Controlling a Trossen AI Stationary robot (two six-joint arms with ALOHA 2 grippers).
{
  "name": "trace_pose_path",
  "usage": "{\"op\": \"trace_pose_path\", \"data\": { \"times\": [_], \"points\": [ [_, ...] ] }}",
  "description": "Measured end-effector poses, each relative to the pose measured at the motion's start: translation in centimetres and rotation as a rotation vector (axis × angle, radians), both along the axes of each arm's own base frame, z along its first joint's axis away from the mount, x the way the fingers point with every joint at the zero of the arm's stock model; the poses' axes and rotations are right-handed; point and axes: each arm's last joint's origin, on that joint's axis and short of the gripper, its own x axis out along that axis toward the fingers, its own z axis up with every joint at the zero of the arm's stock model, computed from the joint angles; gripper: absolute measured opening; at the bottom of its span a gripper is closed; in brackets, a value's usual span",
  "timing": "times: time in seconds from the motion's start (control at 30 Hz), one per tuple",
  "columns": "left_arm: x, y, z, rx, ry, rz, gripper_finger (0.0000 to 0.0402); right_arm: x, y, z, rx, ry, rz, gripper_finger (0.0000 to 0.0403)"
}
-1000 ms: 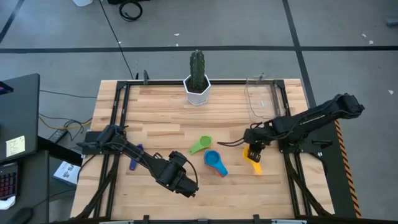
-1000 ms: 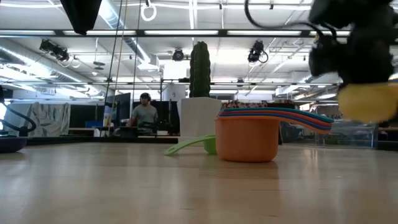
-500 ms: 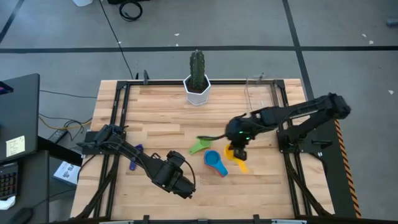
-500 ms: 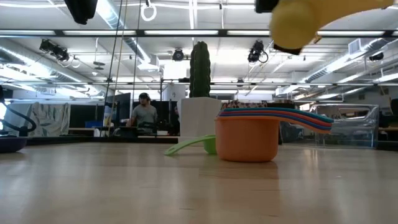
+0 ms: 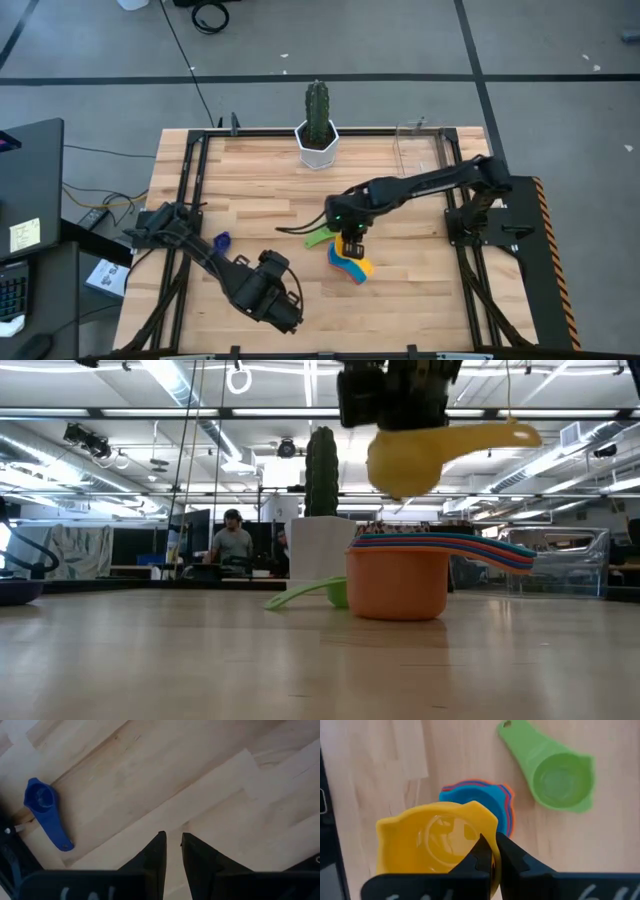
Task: Nest measuring cups in basket
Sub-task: Stack the yellow measuring cup on top of the light blue measuring cups
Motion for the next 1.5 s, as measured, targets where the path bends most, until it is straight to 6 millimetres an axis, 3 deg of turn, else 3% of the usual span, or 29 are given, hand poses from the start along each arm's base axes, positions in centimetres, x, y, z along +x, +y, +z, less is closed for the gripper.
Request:
{"op": "trace_pose_path", "data": {
  "times": [0.2, 0.43, 0.57, 0.97, 1.13, 1.3, 1.5],
  "points": [
    [-0.6, -0.5, 0.3, -0.001, -0.017, 0.003, 0.0066, 1.1, 0.2, -3.0, 0.029, 0.088, 0.019, 0.0013],
    [-0.7, -0.6, 0.3, -0.001, -0.018, 0.001, 0.0066, 1.8, 0.3, -4.8, 0.022, 0.117, 0.036, 0.0013],
    [-0.7, -0.6, 0.3, -0.001, -0.018, 0.0, 0.0066, 2.0, 0.3, -4.8, 0.014, 0.087, 0.071, 0.0014],
    [-0.6, -0.6, 0.3, 0.0, -0.017, -0.005, 0.0066, 2.0, -0.1, -4.7, 0.018, 0.072, 0.134, 0.0107],
    [-0.6, -0.6, 0.3, 0.0, -0.017, -0.005, 0.0066, 2.0, -0.8, -4.7, 0.047, 0.097, 0.062, 0.0112],
    [-0.6, -0.6, 0.3, 0.0, -0.016, -0.005, 0.0066, 1.8, -1.2, -4.7, 0.106, 0.101, 0.103, 0.0113],
    [-0.7, -0.6, 0.3, -0.001, -0.017, -0.006, 0.0066, 1.5, -1.3, -3.4, 0.073, 0.097, 0.086, 0.0113]
  ]
}}
